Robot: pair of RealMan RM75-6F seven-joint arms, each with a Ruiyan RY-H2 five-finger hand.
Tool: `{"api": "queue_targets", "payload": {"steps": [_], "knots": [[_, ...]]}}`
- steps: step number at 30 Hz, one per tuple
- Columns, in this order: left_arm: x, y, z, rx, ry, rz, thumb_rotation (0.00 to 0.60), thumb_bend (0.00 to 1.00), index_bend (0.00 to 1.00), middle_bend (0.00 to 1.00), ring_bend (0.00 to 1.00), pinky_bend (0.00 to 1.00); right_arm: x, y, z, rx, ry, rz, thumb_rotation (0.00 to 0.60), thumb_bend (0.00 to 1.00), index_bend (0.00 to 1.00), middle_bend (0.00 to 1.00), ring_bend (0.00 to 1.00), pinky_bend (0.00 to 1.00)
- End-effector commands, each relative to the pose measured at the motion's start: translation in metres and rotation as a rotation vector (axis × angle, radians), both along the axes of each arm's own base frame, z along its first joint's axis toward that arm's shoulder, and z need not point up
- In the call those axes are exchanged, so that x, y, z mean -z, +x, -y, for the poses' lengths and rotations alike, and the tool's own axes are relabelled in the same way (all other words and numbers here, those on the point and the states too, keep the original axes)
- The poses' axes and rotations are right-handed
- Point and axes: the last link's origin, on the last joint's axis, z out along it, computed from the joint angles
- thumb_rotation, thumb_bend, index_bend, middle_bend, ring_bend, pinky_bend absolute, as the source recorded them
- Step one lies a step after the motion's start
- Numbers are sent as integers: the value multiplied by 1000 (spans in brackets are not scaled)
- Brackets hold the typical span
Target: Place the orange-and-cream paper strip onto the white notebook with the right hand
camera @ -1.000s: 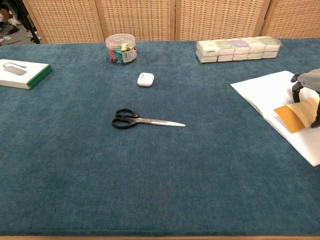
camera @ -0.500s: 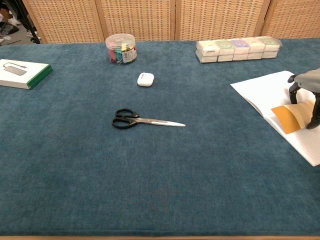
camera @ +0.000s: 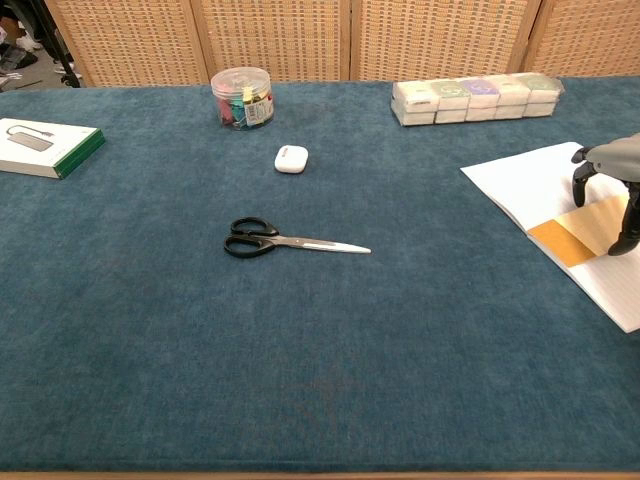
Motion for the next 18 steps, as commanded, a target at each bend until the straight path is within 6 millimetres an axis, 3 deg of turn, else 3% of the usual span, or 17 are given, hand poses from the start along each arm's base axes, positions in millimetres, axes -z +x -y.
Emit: {"api": "queue_targets", "payload": {"steps": [1,9,18], "knots": [[0,0,0,0,-1,0,600,0,0,0,0,170,0,1,0,2,-3,5,600,105,297,0,0,79],[0,0,0,-1,-1,1,600,0,0,0,0,170,-5,2,-1,5,-18,8,600,105,267,0,0,79],[-2,0,3,2,1,7,600,0,0,0,0,170,-37,16,-11,11,-48,51,600,78,177,0,0,79]]}}
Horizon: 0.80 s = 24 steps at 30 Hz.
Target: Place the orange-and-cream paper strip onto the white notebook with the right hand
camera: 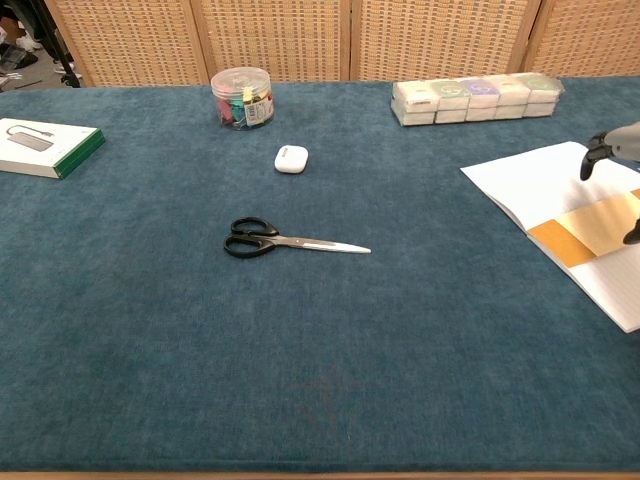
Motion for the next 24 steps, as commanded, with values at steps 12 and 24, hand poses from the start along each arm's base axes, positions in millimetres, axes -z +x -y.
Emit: {"api": "queue_targets", "payload": {"steps": [12,24], "knots": [[-4,4,10,20,11,18,600,0,0,0,0,170,-78,12,-42,-357,-189,335,600,36,168,0,0,46],[-6,2,41,-2,40,21,600,0,0,0,0,133,-94,-53,-125,-562,-392,586,600,0,168,0,0,42]]}}
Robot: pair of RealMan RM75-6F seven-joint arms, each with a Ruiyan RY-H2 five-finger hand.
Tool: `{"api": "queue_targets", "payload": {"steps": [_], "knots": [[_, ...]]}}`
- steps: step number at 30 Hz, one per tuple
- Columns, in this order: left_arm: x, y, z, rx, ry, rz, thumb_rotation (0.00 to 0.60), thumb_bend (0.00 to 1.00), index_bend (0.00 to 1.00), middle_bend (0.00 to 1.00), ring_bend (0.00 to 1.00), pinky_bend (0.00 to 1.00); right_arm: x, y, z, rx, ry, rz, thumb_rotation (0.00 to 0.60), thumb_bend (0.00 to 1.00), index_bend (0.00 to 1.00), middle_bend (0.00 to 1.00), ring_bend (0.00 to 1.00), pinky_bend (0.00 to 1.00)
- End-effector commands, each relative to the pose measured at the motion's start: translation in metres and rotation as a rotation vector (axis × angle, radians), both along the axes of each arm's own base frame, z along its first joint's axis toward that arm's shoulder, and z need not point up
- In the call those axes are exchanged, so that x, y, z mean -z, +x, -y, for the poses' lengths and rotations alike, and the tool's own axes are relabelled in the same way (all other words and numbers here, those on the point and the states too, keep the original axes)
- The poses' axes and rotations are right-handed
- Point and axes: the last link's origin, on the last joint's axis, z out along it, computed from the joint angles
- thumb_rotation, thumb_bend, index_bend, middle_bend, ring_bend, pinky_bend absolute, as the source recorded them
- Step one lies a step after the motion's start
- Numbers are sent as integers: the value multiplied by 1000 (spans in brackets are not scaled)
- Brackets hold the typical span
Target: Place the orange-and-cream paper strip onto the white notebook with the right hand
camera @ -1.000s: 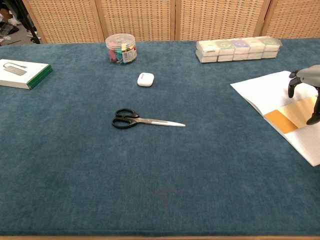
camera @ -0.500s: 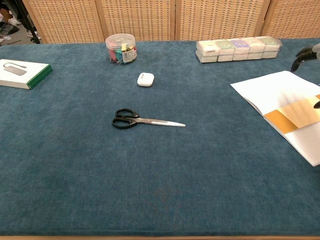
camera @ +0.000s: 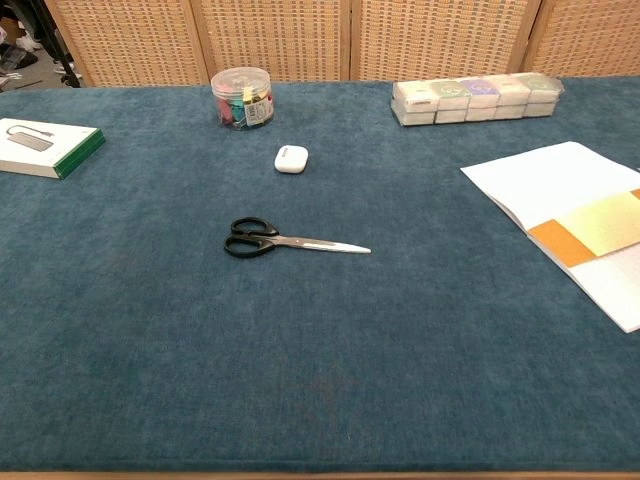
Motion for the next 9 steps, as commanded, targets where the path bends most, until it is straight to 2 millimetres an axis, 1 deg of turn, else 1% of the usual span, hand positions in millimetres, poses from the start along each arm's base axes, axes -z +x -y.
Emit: {"api": "queue_targets", "payload": {"steps": [1,2,5,9], "knots": [[0,-2,7,6,1,22,600,0,0,0,0,125,3,-41,-50,3,-30,59,600,0,168,0,0,36],[-2,-2,9,8,8,21,600,0,0,0,0,121,3,-47,-57,17,-44,66,600,0,166,0,0,26],[-6,-3,11,13,30,10,600,0,0,0,0,111,4,-56,-72,62,-77,108,600,0,131,0,0,4],[-8,-3,13,19,35,13,600,0,0,0,0,111,3,-58,-77,73,-106,114,600,0,114,0,0,0]]}}
